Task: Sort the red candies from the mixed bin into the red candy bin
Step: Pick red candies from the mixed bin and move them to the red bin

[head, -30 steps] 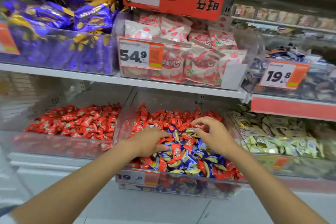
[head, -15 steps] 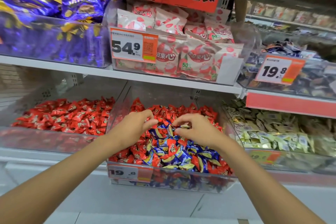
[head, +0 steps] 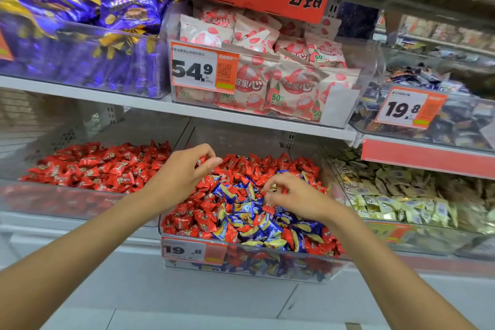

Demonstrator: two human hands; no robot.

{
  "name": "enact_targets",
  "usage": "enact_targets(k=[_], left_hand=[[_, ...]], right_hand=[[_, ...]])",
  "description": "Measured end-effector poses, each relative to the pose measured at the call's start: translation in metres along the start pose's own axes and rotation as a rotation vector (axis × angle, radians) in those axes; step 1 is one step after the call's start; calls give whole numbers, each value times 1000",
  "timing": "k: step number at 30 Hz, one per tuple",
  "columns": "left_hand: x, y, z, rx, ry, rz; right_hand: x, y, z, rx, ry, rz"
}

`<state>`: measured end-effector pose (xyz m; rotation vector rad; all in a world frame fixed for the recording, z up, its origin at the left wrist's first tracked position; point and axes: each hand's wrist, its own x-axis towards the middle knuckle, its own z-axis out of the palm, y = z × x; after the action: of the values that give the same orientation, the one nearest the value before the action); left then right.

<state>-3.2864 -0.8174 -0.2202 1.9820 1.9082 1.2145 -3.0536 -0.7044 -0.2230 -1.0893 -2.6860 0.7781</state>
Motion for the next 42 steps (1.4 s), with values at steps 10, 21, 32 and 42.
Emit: enact_targets(k=[10,21,32,42], left_hand=[[-1,3,-5,-70,67,23],[-17,-117,-119,9,360,-244],[-9,-220,-138,206,96,-502],[64,-236,-60,270,-175,-433]], right_hand=[[-8,-11,-1,138,198,-28],[83,-151,54,172,145,-368],[180,-168,67,-276,-4,-317],[191,-126,74,26,-67,-358]])
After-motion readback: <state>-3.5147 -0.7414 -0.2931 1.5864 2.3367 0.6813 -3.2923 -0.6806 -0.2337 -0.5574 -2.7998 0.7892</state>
